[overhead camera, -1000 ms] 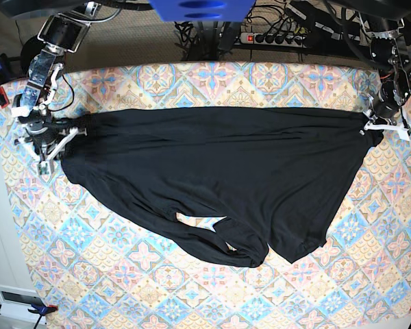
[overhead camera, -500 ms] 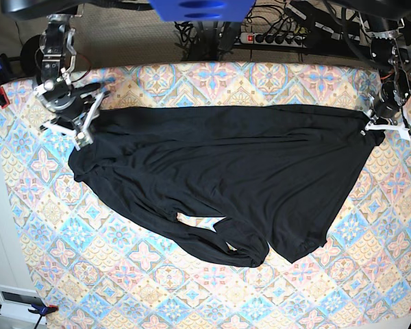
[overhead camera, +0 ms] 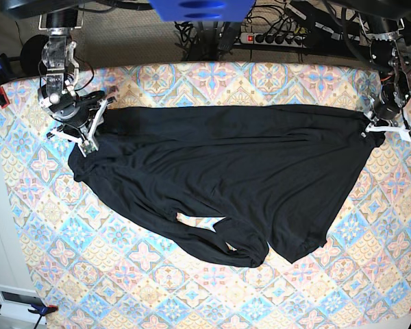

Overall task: Layout the t-shirt on the table in an organized manner, then fold the t-shirt properly
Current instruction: 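Lift the shirt edge with the right gripper and pull it toward the robot, then hold the shirt edge with the right gripper while the left gripper adjusts its grip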

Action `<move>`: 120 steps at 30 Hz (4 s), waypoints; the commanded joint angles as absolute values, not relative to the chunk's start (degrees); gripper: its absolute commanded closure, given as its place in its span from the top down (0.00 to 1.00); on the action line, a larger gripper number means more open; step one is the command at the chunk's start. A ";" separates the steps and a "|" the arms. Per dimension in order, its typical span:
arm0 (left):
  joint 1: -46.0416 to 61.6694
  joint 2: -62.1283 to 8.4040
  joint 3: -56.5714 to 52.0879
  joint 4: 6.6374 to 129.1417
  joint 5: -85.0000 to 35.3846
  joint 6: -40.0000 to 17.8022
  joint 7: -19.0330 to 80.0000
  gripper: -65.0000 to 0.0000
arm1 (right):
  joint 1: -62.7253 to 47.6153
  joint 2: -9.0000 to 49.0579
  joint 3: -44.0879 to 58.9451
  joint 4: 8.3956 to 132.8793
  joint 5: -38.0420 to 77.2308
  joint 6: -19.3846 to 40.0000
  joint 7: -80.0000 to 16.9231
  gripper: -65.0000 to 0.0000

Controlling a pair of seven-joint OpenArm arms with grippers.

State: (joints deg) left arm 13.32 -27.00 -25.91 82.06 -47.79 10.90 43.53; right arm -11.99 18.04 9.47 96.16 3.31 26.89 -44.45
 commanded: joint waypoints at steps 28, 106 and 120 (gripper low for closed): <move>13.93 -25.27 -26.51 88.13 -47.60 10.77 43.21 0.00 | 17.89 18.59 0.31 74.24 3.65 23.08 -42.42 0.24; 18.15 -27.30 -28.70 94.81 -48.04 10.77 42.77 0.00 | -23.34 23.96 -15.25 113.27 -23.16 29.05 -41.89 0.00; 15.69 -27.12 -38.29 94.73 -47.96 10.77 43.12 0.00 | -28.09 22.11 -4.79 114.15 -23.16 29.05 -41.89 0.00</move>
